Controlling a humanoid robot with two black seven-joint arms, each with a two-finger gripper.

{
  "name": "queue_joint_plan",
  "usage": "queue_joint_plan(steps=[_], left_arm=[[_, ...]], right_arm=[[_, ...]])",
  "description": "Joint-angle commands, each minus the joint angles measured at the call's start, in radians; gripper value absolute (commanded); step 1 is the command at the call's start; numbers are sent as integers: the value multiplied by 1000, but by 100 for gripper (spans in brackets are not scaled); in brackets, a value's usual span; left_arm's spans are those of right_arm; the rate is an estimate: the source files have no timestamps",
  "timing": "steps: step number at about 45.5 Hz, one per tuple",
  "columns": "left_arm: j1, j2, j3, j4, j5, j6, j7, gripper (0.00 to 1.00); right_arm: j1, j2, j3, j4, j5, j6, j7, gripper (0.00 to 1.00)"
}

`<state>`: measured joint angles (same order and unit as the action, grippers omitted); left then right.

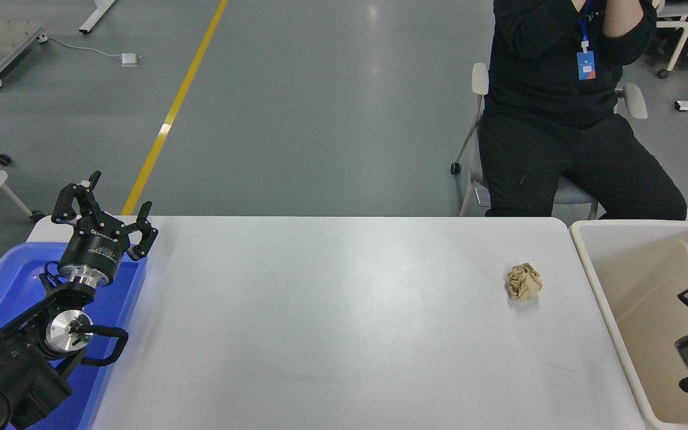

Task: Clean the table surface

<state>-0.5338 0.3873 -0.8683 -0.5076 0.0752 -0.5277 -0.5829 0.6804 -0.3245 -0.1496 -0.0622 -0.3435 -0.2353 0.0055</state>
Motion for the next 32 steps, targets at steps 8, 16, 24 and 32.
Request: queue_joint_plan(steps=[8,16,24,32], left_arm=[[0,1,0,0,0,0,0,100],[0,-1,0,0,0,0,0,100],[0,-1,0,0,0,0,0,100],[0,1,0,0,0,0,0,100]], right_arm=[[128,-108,209,151,0,-2,1,98],[238,-152,318,246,1,-2,1,98],[344,-217,441,395,1,-2,1,98],[393,-281,645,617,1,5,1,99]])
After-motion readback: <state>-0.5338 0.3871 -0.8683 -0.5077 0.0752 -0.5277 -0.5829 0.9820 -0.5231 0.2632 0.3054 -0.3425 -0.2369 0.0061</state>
